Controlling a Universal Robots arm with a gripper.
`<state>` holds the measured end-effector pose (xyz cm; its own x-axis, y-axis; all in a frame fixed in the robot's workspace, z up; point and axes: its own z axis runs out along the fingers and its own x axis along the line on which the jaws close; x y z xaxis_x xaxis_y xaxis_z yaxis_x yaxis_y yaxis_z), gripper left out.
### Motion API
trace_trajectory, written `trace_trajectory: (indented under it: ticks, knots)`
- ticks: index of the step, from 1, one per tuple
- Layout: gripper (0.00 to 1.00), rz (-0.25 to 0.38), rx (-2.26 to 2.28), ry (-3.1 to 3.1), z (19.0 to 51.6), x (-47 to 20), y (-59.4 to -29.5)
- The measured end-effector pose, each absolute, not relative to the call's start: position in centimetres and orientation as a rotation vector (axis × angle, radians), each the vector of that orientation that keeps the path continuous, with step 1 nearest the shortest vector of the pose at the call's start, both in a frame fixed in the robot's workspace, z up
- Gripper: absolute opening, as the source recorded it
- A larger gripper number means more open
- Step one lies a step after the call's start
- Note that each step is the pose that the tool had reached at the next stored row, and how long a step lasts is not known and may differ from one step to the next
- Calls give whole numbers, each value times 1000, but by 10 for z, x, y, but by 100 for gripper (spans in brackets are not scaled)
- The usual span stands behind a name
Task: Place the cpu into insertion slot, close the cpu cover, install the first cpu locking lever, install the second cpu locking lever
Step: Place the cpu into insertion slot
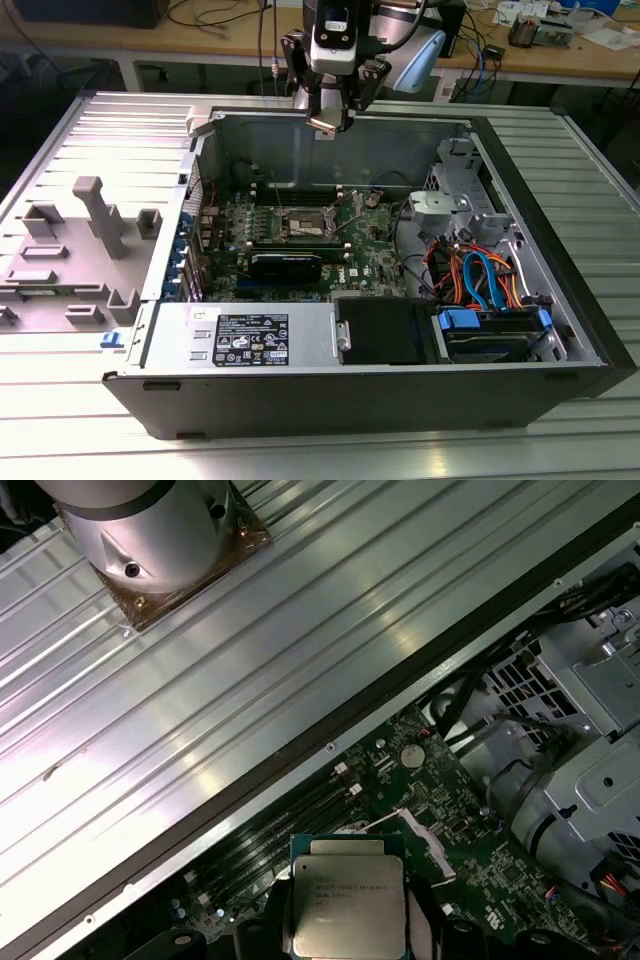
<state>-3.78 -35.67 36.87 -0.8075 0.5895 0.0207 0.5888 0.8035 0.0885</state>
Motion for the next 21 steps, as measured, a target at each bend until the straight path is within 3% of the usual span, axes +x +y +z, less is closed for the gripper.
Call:
trace_trajectory:
  ticks: [21]
  knots:
    - [54,142,1054,2945,368,-38,-357]
